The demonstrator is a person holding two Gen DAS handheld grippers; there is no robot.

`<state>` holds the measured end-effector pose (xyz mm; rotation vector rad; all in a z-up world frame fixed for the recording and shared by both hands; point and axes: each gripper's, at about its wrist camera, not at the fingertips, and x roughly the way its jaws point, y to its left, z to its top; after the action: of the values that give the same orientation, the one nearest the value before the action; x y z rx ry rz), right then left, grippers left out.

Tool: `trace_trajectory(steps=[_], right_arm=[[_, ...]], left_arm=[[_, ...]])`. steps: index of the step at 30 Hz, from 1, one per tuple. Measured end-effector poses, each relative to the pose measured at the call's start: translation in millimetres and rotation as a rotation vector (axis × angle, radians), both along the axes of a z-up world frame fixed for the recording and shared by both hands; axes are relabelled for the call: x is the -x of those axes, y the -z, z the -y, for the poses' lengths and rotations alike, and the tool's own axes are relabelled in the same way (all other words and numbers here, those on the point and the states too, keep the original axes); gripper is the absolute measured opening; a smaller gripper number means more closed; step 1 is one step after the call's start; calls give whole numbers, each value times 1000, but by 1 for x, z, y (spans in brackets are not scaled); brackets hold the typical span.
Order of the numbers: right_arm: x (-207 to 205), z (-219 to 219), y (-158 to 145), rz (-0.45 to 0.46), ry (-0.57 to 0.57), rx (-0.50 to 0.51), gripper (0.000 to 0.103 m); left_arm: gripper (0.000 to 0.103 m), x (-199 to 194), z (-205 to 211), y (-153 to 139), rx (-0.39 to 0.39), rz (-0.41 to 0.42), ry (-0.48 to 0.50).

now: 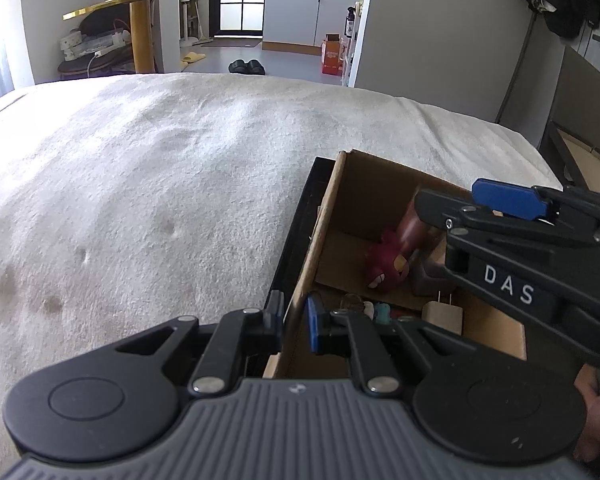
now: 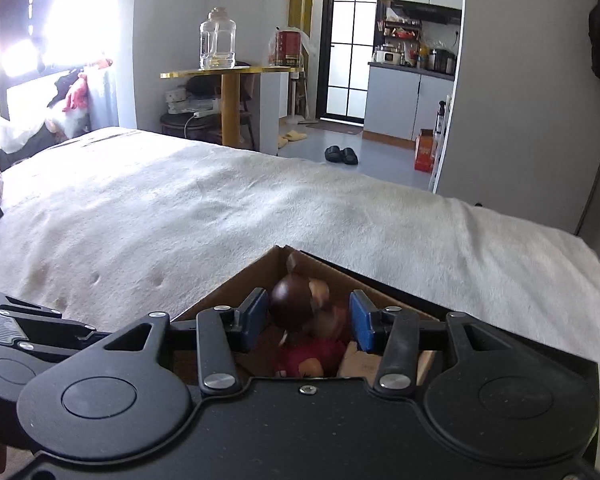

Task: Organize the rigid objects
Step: 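Release the bear figure into the box while the left gripper clamps the box wall, then move the open right gripper onto the lime-green cube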

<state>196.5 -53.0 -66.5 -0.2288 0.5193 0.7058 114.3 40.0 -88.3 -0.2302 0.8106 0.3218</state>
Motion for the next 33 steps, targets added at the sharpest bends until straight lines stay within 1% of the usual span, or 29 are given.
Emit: trace_trajectory(steps=[3,11,14,17,19,20,21,22,24,27,31,33], right_arm=[[-2,5,0,-22,2,-15,50],[-2,32,6,-70,63,-3,56],[-1,46,10,-92,103,10,67],[-1,62,10,-111,137,-1,68],[-1,72,11,-126,157,-12,69],[-1,77,11,-133,167,-16,69],[-2,81,11,-139,174,-17,70],[-2,85,11,-145,183,-20,71],[-3,92,12,-157,199,-30,73],[-3,101,14,-167,211,-34,74],[-6,110,16,-181,228,-39,76],[-7,115,16,-189,242,-46,79]], left_arm=[[12,0,0,0,3,-1,-4],[12,-1,3,-2,-10,-11,-15],[12,-2,6,-3,-23,-20,-18],[16,-4,9,-4,-45,-36,-16],[17,-6,10,-4,-43,-51,-16],[23,-6,10,-5,-40,-58,-15],[30,-6,10,-5,-40,-63,-13],[35,-6,11,-6,-45,-65,-14],[51,-5,13,-8,-66,-61,-21],[62,-6,15,-12,-93,-63,-27],[71,-9,20,-16,-123,-73,-25],[75,-11,23,-17,-141,-74,-17]])
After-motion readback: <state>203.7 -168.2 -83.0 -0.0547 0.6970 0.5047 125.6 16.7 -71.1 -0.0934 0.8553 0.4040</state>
